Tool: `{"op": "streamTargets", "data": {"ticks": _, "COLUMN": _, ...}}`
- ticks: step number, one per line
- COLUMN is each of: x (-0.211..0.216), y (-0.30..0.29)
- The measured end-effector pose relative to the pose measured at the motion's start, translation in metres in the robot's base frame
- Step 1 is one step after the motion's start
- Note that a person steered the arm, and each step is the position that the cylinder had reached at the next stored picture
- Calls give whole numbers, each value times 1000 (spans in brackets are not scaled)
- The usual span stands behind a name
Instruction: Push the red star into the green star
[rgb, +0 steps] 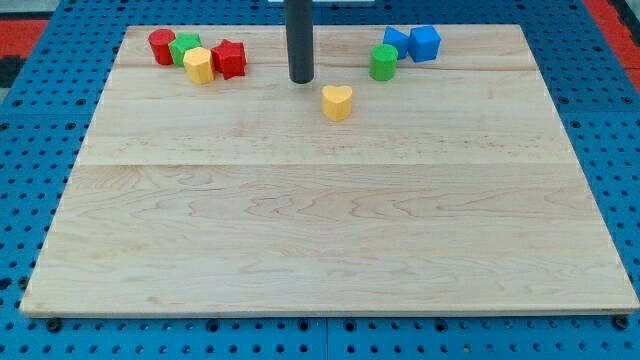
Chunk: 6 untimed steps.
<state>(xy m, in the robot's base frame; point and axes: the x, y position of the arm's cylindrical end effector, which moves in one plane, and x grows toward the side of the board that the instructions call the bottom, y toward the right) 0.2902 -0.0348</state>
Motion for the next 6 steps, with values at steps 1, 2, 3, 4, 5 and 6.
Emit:
{"op": "streamTargets", "data": {"ticks": 1, "x": -11, "y": -34}}
{"op": "streamTargets", "data": {"ticks": 2, "x": -15, "y": -77}}
{"op": "streamTargets", "data": {"ticks": 3, "x": -18, "y": -106}}
{"op": "streamTargets", "data": {"ticks": 4, "x": -18, "y": -60}}
{"op": "streamTargets", "data": {"ticks": 5, "x": -4, "y": 21}}
{"op": "streamTargets", "data": {"ticks": 6, "x": 23, "y": 91}}
